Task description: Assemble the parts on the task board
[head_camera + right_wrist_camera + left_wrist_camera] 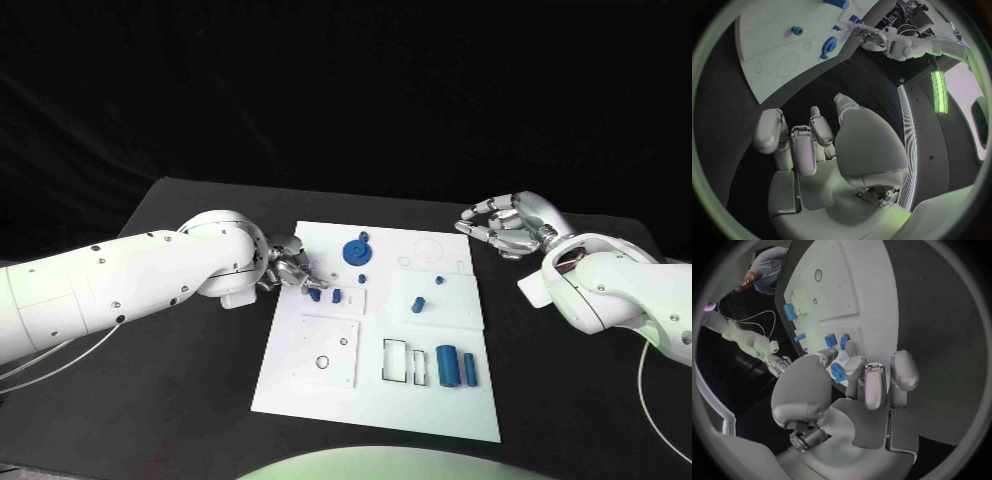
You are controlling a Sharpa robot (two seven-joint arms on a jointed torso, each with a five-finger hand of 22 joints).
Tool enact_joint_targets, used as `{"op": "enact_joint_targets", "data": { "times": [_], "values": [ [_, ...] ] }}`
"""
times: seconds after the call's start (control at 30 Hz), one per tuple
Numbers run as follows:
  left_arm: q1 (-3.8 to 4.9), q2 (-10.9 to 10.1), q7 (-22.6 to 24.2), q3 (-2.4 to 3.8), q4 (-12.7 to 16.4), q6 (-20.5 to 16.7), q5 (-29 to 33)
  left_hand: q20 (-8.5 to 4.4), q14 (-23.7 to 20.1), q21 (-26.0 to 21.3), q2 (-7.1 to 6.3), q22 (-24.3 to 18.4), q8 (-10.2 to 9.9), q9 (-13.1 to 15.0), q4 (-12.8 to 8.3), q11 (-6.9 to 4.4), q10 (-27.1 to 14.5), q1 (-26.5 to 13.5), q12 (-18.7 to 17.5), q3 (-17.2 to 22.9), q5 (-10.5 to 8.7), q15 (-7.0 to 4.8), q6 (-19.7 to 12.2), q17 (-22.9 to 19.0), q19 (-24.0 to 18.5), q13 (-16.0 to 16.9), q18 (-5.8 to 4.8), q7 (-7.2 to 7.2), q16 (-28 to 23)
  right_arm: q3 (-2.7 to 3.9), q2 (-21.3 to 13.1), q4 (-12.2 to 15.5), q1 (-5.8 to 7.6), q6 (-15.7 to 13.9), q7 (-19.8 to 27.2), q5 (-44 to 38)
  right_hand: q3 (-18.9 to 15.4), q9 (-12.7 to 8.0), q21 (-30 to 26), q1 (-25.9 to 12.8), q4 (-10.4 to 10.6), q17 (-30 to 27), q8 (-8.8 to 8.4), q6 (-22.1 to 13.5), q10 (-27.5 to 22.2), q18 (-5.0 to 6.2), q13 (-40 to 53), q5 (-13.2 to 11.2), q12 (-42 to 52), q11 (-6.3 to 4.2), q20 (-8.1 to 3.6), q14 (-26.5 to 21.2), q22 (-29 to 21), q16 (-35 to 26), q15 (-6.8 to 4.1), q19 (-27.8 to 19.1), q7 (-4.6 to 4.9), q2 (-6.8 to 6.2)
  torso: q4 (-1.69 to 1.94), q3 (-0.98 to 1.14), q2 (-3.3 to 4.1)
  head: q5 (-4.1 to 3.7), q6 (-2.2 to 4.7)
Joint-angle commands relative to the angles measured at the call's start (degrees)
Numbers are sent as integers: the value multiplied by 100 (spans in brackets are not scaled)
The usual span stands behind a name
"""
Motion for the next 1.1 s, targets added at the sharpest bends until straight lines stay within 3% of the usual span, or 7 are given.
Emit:
{"op": "enact_joint_targets", "data": {
  "times": [0.03, 0.17, 0.3, 0.5, 0.87, 1.1],
  "values": [
    [2, 28, 18, 4, 1, -3, 126, 19, 355, -32, 33, -6, 12, -10, -13, -7, -40, 72, -20, 26, 20, -2, -45, 497, -19, -6, -8, 5, 12, 0, 5, 6, -3, 25, 36, -18, -35, 10, -28, -18, 7, 40, 33, -36, -49, 34, -6, 36, -29, -2, -11, 269, -7, -20, -49, -39, -14, 46, -1, -2, 0, 6, -5],
    [2, 38, 15, 3, -12, 17, 144, 25, 355, -36, 77, -5, 27, -24, -22, -5, -47, 272, -20, 154, 22, 1, -69, 496, -20, -7, -8, 6, 12, 0, 4, 6, -3, 25, 36, -19, -55, 9, -32, -38, 3, 48, 48, -46, -39, 33, 2, 39, -18, -2, -11, 272, -5, -20, -49, -33, -15, 59, -1, -4, 1, 6, -8],
    [2, 40, 10, 3, -25, 45, 149, 27, 355, -50, 82, -21, 52, -46, -43, -9, -63, 713, -28, 497, 29, -3, -123, 496, -30, -19, -3, 3, 12, 0, 3, 6, -3, 25, 34, -21, -55, 9, -32, -38, 3, 48, 48, -46, -39, 33, 2, 39, -18, -2, -11, 272, -5, -20, -49, -33, -15, 59, 4, -2, 2, 6, -12],
    [2, 41, 3, 3, -36, 116, 148, 37, 355, -66, -68, -38, 94, -72, -82, -4, -82, 1120, -42, 993, 31, 4, -179, 494, -45, -39, 1, 11, 10, 0, 4, 3, -3, 27, 31, -24, -56, 9, -35, -36, 1, 52, 51, -46, -42, 34, -2, 41, -20, -3, -12, 273, -6, -19, -49, -34, -15, 61, 1, -3, 1, 10, -25],
    [2, 65, 14, 2, -54, 224, 134, 45, 355, -82, -249, -58, 113, -91, -70, 8, -101, 1204, -68, 1156, 15, 12, -201, 495, -62, -78, 5, 27, 11, 0, 6, 1, -3, 27, 31, -25, -57, 9, -36, -33, -2, 57, 55, -47, -37, 34, 3, 43, -15, -3, -12, 275, -6, -17, -50, -33, -16, 65, -2, -4, 4, 7, -41],
    [1, 79, 31, 1, -58, 254, 143, 58, 355, -92, -318, -67, 99, -146, -10, 28, -109, 869, -82, 1049, 2, 31, -174, 495, -69, -104, 7, 47, 11, 0, 3, 0, -3, 22, 33, -25, -57, 9, -36, -33, -2, 57, 55, -47, -37, 34, 3, 43, -15, -3, -12, 275, -6, -17, -50, -33, -16, 65, 1, -1, -1, 2, -43]
  ]
}}
